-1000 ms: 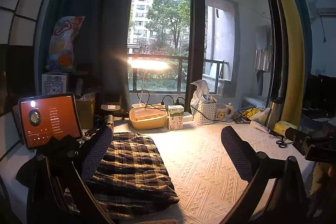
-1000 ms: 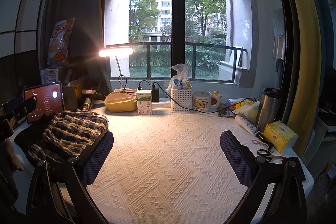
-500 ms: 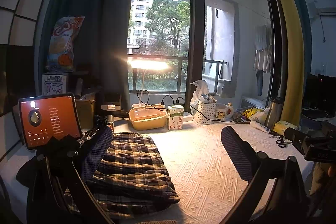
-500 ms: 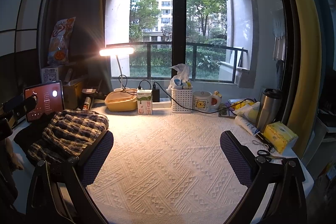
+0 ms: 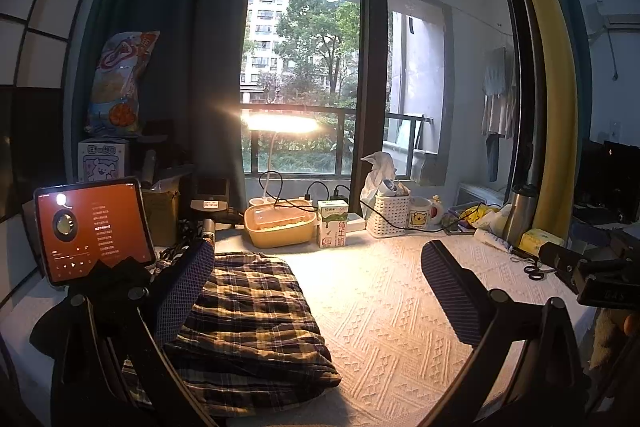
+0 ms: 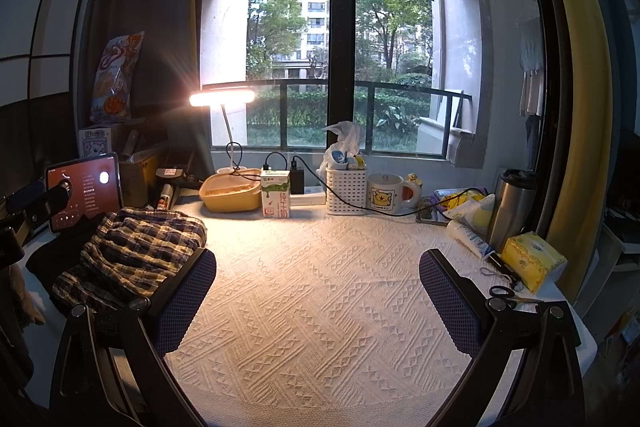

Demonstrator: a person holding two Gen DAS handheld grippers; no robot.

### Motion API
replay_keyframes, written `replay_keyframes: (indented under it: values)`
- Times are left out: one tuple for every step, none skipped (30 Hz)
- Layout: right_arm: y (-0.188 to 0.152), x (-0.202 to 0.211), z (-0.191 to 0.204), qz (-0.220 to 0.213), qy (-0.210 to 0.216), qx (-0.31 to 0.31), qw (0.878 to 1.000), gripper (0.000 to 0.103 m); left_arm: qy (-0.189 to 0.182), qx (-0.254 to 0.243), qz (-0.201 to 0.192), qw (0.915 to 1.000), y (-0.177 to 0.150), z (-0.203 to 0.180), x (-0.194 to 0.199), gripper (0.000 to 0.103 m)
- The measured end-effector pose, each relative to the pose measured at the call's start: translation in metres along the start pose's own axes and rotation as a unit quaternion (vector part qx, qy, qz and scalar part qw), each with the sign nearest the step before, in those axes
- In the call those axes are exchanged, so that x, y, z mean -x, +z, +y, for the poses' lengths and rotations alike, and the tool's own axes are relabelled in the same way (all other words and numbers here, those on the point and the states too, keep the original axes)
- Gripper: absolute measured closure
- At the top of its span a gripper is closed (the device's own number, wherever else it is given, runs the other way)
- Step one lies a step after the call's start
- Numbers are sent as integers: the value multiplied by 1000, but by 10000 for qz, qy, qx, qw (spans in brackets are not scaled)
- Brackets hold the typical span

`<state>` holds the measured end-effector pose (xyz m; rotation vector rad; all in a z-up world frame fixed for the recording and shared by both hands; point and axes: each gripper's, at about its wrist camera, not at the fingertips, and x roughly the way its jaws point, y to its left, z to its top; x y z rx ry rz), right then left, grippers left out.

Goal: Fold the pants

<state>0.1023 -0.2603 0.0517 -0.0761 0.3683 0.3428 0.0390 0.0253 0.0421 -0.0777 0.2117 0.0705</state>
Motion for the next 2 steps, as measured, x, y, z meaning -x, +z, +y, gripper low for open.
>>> replay_keyframes:
  values:
    - [0, 0, 0, -1, 0, 4, 10000, 1, -4, 15, -42, 10000, 0, 0, 1, 1]
    - [0, 0, 0, -4, -1, 4, 10000, 1, 8, 30, -94, 10000, 1, 1, 2, 1]
